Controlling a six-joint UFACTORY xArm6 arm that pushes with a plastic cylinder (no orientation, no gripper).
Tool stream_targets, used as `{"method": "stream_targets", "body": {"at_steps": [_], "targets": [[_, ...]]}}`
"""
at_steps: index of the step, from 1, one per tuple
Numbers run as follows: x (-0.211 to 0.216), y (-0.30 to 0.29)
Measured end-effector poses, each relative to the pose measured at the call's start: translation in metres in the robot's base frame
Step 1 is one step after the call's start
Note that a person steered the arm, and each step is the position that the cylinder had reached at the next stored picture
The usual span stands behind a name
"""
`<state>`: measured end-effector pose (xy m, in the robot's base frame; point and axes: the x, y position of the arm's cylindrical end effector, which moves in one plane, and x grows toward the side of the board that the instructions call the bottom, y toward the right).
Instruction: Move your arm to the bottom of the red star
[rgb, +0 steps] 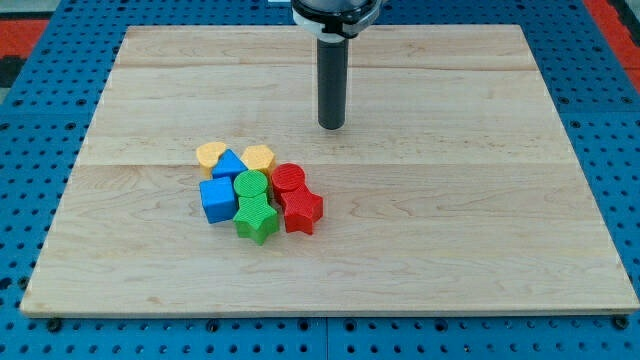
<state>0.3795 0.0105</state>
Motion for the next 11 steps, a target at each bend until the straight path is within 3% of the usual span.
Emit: {"method": "stream_targets", "body": {"at_steps": [2,4,5,7,8,11], "targets": [[0.006,0.011],[0.126,0.043],[0.147,0.037],[0.157,0.037],[0.193,0.029],[0.2,-0.006]]}}
